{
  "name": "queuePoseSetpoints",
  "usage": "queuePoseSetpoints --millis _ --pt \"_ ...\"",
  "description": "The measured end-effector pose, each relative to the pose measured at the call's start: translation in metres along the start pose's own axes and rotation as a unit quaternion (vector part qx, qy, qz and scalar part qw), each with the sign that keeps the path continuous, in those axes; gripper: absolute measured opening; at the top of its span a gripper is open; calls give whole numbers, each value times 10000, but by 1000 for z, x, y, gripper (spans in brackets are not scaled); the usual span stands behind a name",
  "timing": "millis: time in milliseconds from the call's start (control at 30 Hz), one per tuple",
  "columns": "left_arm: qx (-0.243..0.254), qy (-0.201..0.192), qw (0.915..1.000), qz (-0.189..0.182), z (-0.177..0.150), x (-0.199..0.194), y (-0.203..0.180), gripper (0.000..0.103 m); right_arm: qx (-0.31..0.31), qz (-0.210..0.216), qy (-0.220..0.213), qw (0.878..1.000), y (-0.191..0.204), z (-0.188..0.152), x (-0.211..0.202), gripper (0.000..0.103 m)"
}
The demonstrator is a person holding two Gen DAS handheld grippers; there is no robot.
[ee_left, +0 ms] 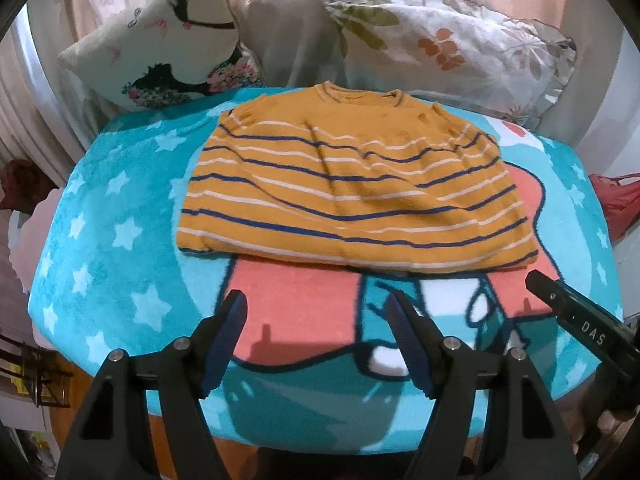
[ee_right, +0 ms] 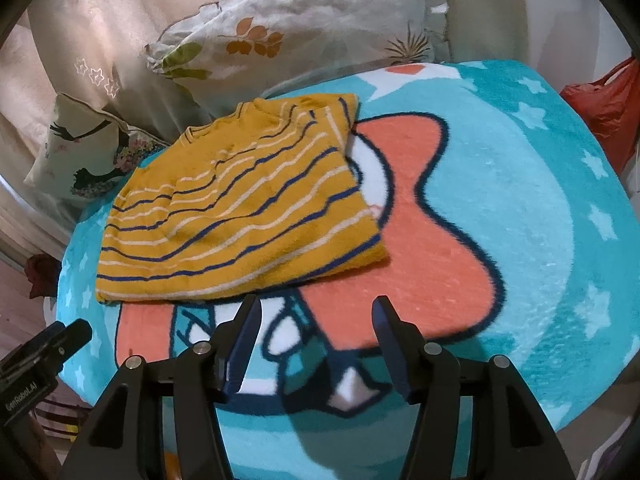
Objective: Fold small clothes
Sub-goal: 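Grasp the edge of the folded yellow striped sweater with the right gripper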
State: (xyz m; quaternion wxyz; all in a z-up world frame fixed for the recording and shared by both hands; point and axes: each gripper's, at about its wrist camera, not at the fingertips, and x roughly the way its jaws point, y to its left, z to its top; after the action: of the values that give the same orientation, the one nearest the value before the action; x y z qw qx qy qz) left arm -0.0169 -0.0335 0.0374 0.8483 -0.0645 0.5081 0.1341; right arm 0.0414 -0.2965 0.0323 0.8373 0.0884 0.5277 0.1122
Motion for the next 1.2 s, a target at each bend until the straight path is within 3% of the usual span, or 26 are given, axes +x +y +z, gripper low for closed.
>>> queuePoseSetpoints --millis 433,800,1067,1200 --pt "-755 336 9966 72 25 41 130 72 -559 -36 325 9979 115 3 51 63" --pt "-1066 647 9921 172 35 76 223 72 -1311 137 554 9897 233 17 100 63" --pt "-1279 793 9885 168 31 88 266 72 -1893 62 710 9793 314 34 149 63" --pt "-1344 828 9874 123 28 91 278 72 -2150 -205 675 9741 342 38 170 67"
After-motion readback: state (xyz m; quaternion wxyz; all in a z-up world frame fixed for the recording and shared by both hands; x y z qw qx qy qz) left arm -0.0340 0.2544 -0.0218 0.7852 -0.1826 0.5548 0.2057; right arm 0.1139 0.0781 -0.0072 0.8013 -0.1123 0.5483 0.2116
